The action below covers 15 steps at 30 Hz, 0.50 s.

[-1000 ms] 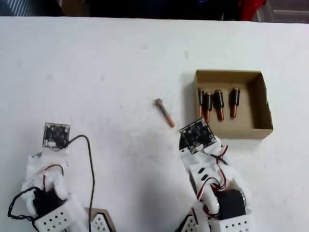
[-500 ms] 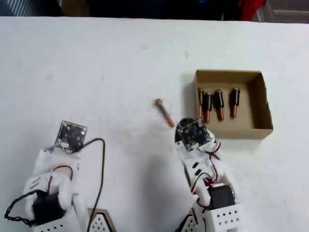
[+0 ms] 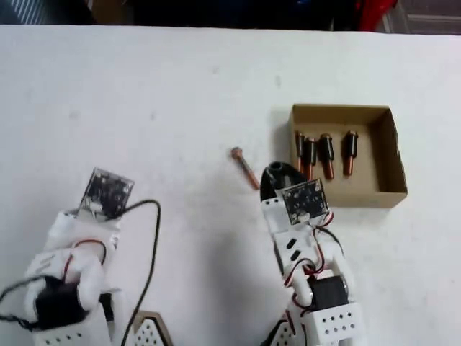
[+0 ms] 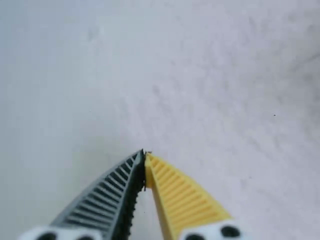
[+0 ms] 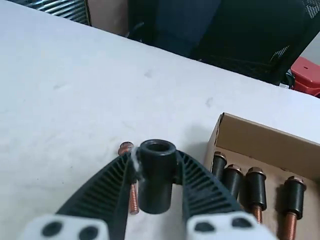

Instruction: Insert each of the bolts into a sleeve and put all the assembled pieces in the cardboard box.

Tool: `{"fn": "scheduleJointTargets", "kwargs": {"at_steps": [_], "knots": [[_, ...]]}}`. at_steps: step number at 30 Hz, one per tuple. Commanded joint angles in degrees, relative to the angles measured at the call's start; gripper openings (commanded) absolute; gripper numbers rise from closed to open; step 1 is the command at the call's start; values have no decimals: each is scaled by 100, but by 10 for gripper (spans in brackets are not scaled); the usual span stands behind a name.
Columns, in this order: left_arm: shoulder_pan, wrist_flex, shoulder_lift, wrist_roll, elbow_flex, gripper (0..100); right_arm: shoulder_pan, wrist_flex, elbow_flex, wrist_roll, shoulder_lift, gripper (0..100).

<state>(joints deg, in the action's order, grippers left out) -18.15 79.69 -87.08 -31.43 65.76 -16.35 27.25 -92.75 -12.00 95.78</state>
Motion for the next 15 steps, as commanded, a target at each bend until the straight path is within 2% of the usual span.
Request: {"fn": "scheduleJointTargets", "kwargs": {"at_steps": [1, 3, 5, 7, 12, 15], "knots": [[470, 26, 1262, 62, -738, 22, 75, -470, -88, 44, 75, 17], [813, 26, 1833, 123, -967, 22, 92, -919, -343, 44, 75, 17], [1182, -9, 2360, 510, -1160, 22, 233, -1270, -448, 44, 31, 17], [1666, -18, 2853, 976, -1407, 23, 479, -1393, -431, 114, 84, 17], [2967, -26, 4084, 1837, -2215, 24, 1095, -1473, -431, 941, 84, 17], [3433, -149, 4919, 2462, -2822, 24, 1279, -1473, -431, 1073, 84, 17]]}}
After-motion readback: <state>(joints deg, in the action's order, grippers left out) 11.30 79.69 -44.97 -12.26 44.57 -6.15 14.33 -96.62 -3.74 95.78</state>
